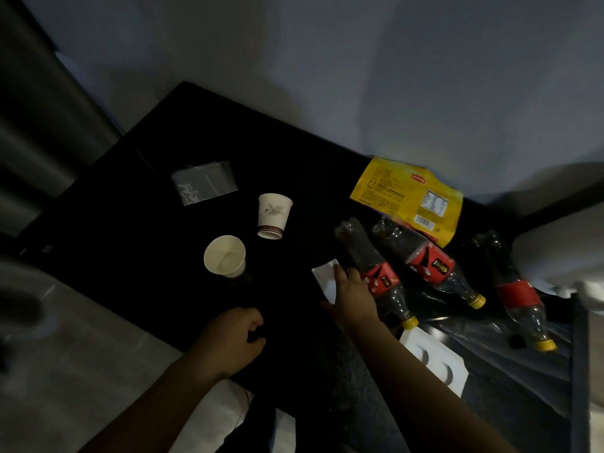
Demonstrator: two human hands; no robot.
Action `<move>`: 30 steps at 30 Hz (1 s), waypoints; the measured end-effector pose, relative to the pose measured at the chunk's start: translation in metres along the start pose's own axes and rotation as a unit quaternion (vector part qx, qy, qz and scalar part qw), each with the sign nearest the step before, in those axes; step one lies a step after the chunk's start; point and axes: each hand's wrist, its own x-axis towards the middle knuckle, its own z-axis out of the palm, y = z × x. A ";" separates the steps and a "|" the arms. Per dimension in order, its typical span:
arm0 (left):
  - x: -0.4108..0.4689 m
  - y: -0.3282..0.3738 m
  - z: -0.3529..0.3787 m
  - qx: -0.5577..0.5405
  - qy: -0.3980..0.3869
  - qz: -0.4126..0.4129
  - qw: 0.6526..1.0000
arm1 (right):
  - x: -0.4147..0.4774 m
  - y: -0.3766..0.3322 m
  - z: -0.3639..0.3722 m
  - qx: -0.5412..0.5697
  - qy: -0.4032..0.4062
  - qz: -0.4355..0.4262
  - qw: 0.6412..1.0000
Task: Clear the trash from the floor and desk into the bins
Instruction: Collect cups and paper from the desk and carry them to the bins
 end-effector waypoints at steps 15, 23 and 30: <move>0.006 0.025 0.008 0.017 0.003 0.009 1.000 | -0.047 0.036 0.003 0.058 0.085 0.002 0.995; 0.015 0.069 0.023 0.041 -0.028 0.061 0.997 | -0.123 0.082 0.009 0.064 0.112 0.073 0.989; 0.022 0.103 0.041 0.058 -0.054 0.085 0.993 | -0.146 0.132 0.005 -0.004 0.099 0.142 0.985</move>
